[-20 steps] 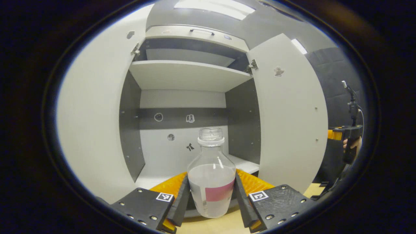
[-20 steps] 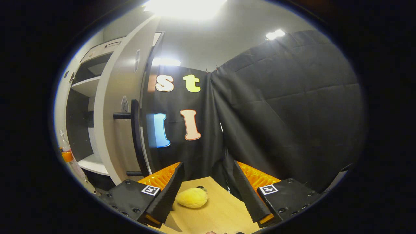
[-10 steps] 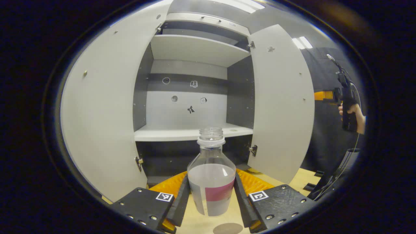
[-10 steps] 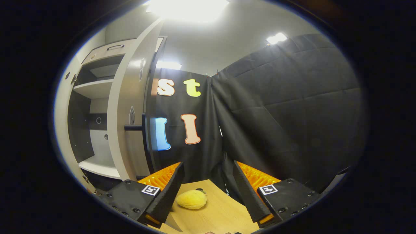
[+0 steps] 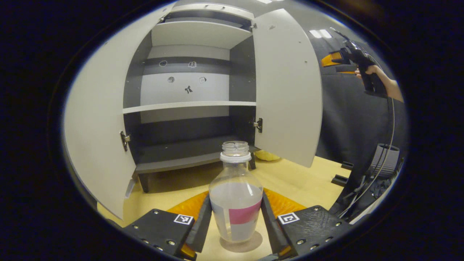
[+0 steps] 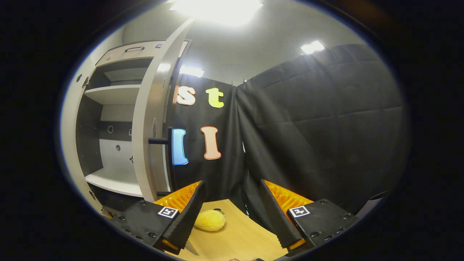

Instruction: Grasp the bottle in the cabinet with the left hand and place it on the coaster, then close the right door with the right hand and the left door with the left hand.

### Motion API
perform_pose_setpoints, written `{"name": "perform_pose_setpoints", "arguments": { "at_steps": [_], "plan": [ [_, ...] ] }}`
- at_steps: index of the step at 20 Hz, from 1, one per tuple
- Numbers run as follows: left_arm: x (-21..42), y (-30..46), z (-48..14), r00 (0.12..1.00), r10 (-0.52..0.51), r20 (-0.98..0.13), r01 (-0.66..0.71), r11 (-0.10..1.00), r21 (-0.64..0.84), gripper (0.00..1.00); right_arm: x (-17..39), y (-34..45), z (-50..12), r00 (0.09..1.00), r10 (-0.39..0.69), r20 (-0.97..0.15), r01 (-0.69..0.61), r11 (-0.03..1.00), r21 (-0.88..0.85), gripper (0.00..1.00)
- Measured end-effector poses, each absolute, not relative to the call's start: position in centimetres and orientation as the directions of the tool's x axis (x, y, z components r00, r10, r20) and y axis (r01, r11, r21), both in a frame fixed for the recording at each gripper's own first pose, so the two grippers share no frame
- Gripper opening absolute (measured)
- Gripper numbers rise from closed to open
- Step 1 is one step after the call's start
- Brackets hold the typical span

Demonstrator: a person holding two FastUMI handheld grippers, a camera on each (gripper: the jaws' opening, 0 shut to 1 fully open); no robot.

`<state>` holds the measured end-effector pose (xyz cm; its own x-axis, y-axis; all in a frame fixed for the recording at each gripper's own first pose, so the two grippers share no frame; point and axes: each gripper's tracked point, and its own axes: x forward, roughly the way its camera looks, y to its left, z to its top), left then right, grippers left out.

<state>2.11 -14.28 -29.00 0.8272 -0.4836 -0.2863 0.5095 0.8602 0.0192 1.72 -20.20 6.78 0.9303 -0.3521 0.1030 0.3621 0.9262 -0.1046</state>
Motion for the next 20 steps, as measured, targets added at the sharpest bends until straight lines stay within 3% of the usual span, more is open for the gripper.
{"name": "perform_pose_setpoints", "arguments": {
  "at_steps": [1, 2, 8, 9, 11, 13, 14, 17, 19, 20],
  "plan": [
    [2.2, -14.4, -30.0, 0.823, -0.485, -0.294, 0.511, 0.859, 0.015, 0.69, 1.6, -20.1, 6.6, 0.931, -0.354, 0.091, 0.362, 0.927, -0.098, 0.92],
    [2.4, -14.5, -31.0, 0.822, -0.484, -0.300, 0.509, 0.861, 0.003, 0.69, 1.4, -20.1, 6.6, 0.931, -0.354, 0.085, 0.362, 0.927, -0.100, 0.95],
    [1.7, -15.1, -34.9, 0.811, -0.489, -0.321, 0.513, 0.858, -0.010, 0.70, 1.7, -19.8, 6.3, 0.935, -0.351, 0.056, 0.355, 0.920, -0.168, 0.95],
    [1.5, -15.2, -34.8, 0.812, -0.493, -0.311, 0.519, 0.855, 0.001, 0.71, 1.8, -19.6, 6.2, 0.935, -0.350, 0.053, 0.353, 0.919, -0.174, 0.92],
    [1.2, -15.3, -34.8, 0.807, -0.497, -0.320, 0.530, 0.848, 0.020, 0.71, 2.1, -19.6, 5.6, 0.937, -0.348, 0.038, 0.350, 0.923, -0.159, 0.96],
    [0.9, -15.2, -34.5, 0.805, -0.499, -0.322, 0.536, 0.844, 0.032, 0.65, 2.2, -19.7, 5.1, 0.936, -0.351, 0.021, 0.351, 0.929, -0.115, 0.98],
    [0.7, -15.0, -34.7, 0.802, -0.498, -0.330, 0.536, 0.843, 0.032, 0.71, 2.1, -19.9, 4.9, 0.934, -0.356, 0.018, 0.356, 0.929, -0.100, 0.96],
    [0.4, -14.4, -35.2, 0.797, -0.486, -0.359, 0.530, 0.847, 0.030, 0.72, 2.2, -20.3, 4.6, 0.931, -0.365, 0.010, 0.365, 0.926, -0.094, 0.96],
    [0.6, -13.9, -34.4, 0.806, -0.473, -0.355, 0.517, 0.855, 0.034, 0.97, 2.2, -20.3, 4.5, 0.930, -0.368, 0.011, 0.367, 0.925, -0.095, 0.98],
    [0.8, -13.9, -33.9, 0.809, -0.475, -0.346, 0.515, 0.857, 0.029, 1.00, 2.2, -20.3, 4.4, 0.929, -0.369, 0.013, 0.368, 0.925, -0.094, 0.96]
  ]
}}
